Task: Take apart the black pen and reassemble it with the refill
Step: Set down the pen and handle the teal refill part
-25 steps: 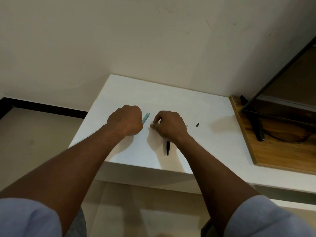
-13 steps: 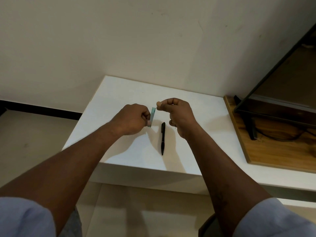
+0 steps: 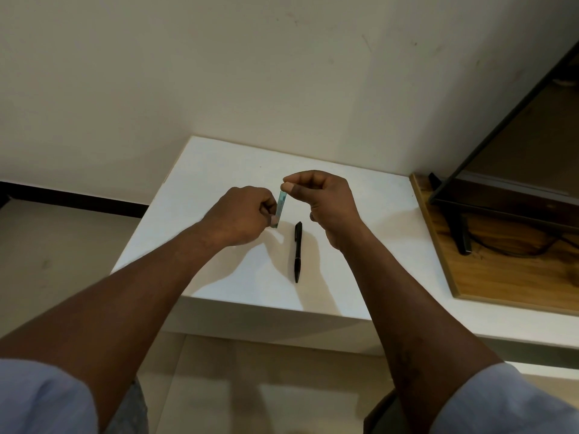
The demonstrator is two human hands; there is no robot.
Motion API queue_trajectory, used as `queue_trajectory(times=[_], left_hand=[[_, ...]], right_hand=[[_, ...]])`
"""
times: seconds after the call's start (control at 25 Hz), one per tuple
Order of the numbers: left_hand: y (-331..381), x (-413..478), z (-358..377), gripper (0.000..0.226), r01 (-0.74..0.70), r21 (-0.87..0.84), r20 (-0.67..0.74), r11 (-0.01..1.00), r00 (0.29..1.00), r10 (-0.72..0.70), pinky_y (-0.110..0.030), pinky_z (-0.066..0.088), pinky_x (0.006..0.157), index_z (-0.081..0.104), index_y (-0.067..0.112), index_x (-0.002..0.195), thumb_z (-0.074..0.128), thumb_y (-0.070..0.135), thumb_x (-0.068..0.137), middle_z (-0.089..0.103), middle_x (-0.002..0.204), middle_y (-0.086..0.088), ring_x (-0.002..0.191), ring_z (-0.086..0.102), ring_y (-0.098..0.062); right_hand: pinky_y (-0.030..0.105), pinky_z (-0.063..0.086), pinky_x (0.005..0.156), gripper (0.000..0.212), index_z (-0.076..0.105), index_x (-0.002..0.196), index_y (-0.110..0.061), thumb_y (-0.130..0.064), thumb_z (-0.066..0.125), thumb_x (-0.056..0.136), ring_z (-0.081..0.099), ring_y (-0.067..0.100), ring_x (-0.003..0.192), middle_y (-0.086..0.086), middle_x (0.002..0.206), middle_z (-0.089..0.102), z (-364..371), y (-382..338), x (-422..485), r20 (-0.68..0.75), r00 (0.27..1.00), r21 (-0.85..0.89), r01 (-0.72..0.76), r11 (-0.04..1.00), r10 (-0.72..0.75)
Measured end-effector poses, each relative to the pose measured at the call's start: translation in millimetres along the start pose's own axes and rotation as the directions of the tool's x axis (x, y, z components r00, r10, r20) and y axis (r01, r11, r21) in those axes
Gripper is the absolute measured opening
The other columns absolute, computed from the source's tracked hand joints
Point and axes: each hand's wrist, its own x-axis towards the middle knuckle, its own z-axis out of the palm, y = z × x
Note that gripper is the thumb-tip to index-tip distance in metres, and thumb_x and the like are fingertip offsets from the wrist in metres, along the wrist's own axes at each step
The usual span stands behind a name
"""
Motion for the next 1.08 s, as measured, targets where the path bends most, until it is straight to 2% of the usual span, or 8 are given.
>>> queue_trajectory(times=[0.12,0.24,0.4,0.56,0.64,0.76,0.92,1.08], left_hand=[[-0.3,0.1,0.0,0.011,-0.005,0.013,0.001,1.000,1.000,0.005,-0.029,0.048,0.060,0.070,0.027,0.093,0.064,0.019,0.093,0.071,0.082,0.011,0.080,0.068,-0.016],[-0.2,-0.8,-0.4,0.011,-0.008,0.041,0.000,0.999,1.000,0.007,-0.037,0.057,0.071,0.068,0.030,0.089,0.065,0.019,0.092,0.070,0.082,0.011,0.081,0.069,-0.018],[0.1,-0.6,-1.5,0.014,0.010,0.023,0.006,1.000,1.000,-0.010,-0.040,0.060,0.075,0.067,0.030,0.084,0.066,0.018,0.090,0.075,0.088,0.007,0.082,0.071,-0.019],[0.2,-2.0,-2.6,0.016,0.009,0.034,-0.007,0.999,1.000,-0.009,-0.041,0.059,0.077,0.066,0.030,0.080,0.067,0.017,0.088,0.075,0.086,0.007,0.081,0.071,-0.021],[0.8,-2.6,-2.7,0.018,-0.006,0.046,-0.002,0.999,1.000,0.006,-0.043,0.060,0.077,0.065,0.031,0.079,0.066,0.016,0.088,0.074,0.085,0.007,0.080,0.070,-0.021],[2.5,-3.1,-1.6,0.018,-0.027,0.067,-0.003,0.997,1.000,0.027,-0.043,0.059,0.078,0.067,0.031,0.083,0.063,0.014,0.090,0.074,0.086,0.007,0.081,0.069,-0.020],[1.8,-3.7,-1.1,0.018,-0.018,0.069,-0.026,0.997,0.999,0.019,-0.043,0.059,0.077,0.066,0.031,0.080,0.065,0.016,0.089,0.074,0.085,0.006,0.082,0.068,-0.021],[1.6,-4.0,0.8,0.021,-0.015,0.103,-0.019,0.995,1.000,0.017,-0.041,0.058,0.077,0.065,0.032,0.079,0.066,0.014,0.089,0.073,0.086,0.004,0.084,0.067,-0.022]], right_hand=[[0.022,0.053,0.070,0.008,0.084,0.096,-0.022,-0.020,0.084,0.088,0.074,0.013,0.095,-0.005,0.097,0.082,1.6,2.7,1.8,-0.013,1.000,-0.059,0.024,0.998,-0.025],[0.014,0.044,0.054,0.006,0.085,0.094,-0.023,-0.023,0.085,0.087,0.068,0.003,0.081,-0.006,0.091,0.081,2.5,3.5,1.2,0.001,1.000,-0.064,-0.007,0.998,0.007],[0.013,0.048,0.060,0.005,0.084,0.092,-0.024,-0.021,0.083,0.089,0.068,0.003,0.083,-0.004,0.091,0.082,2.4,4.5,1.6,-0.004,1.000,-0.072,0.001,0.997,-0.001],[0.010,0.039,0.047,0.004,0.084,0.091,-0.021,-0.019,0.082,0.089,0.059,-0.006,0.059,-0.011,0.079,0.078,0.4,4.8,2.1,-0.015,1.000,-0.065,-0.008,0.998,0.007],[0.011,0.039,0.048,0.004,0.084,0.092,-0.022,-0.020,0.082,0.089,0.059,-0.004,0.062,-0.010,0.079,0.078,0.9,6.1,1.1,0.004,1.000,-0.066,-0.004,0.998,0.004],[0.015,0.047,0.058,0.004,0.084,0.091,-0.024,-0.020,0.082,0.090,0.067,0.004,0.080,-0.005,0.087,0.081,2.2,5.8,1.4,-0.002,1.000,-0.080,-0.002,0.997,0.002],[0.009,0.039,0.047,0.006,0.082,0.088,-0.021,-0.015,0.082,0.089,0.064,-0.006,0.063,-0.012,0.079,0.078,0.8,3.0,1.5,0.022,0.999,-0.069,-0.034,0.997,0.036],[0.010,0.037,0.044,0.003,0.082,0.087,-0.016,-0.013,0.082,0.087,0.063,-0.005,0.065,-0.009,0.082,0.078,0.9,2.1,1.2,0.038,0.996,-0.084,-0.073,0.994,0.076]])
